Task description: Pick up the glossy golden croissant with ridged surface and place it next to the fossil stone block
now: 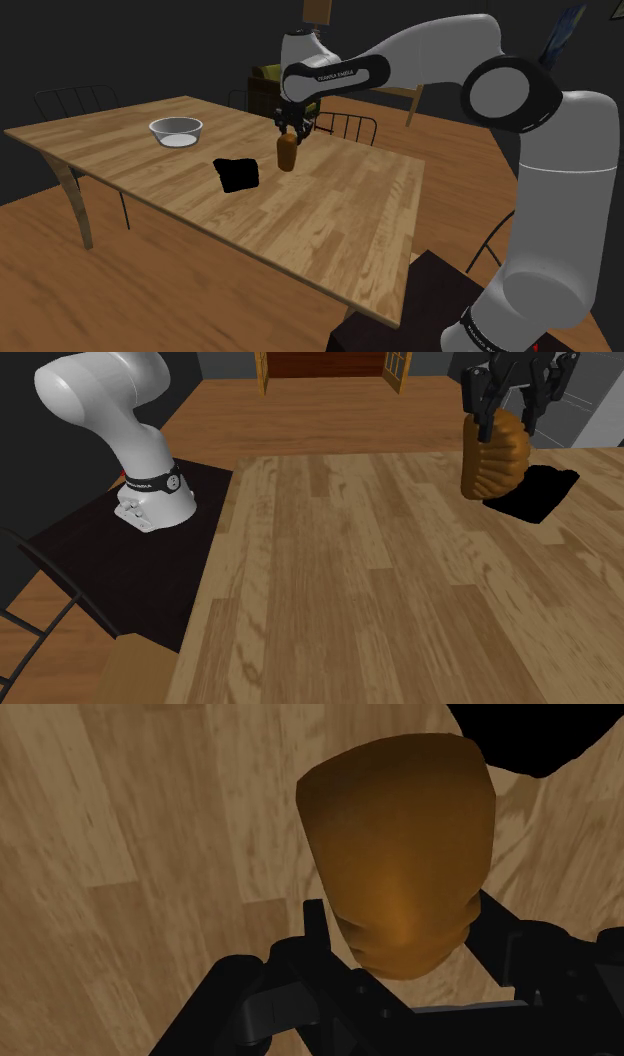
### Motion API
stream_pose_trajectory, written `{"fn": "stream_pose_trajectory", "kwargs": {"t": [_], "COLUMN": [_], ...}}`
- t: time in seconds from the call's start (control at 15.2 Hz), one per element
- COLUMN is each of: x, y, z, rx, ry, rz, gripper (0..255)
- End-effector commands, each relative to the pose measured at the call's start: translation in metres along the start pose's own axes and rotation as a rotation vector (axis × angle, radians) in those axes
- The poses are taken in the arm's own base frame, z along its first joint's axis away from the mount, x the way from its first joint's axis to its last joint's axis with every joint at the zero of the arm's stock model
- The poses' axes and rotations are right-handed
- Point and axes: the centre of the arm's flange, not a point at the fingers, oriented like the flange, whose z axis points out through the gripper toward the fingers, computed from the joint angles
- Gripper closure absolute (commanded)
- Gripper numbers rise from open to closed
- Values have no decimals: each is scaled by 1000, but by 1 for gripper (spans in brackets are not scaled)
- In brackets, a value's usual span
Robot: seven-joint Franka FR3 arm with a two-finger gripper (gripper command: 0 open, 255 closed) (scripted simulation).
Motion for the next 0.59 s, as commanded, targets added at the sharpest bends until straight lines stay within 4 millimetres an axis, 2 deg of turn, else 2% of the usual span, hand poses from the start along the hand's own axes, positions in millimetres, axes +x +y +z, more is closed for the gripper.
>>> {"fn": "stream_pose_trajectory", "kwargs": {"t": [0.0, 0.53], "x": [-2, -13], "y": [2, 7], "z": [11, 51], "rx": [2, 2], "ry": [0, 0], "rz": [0, 0], "gripper": [255, 255]}}
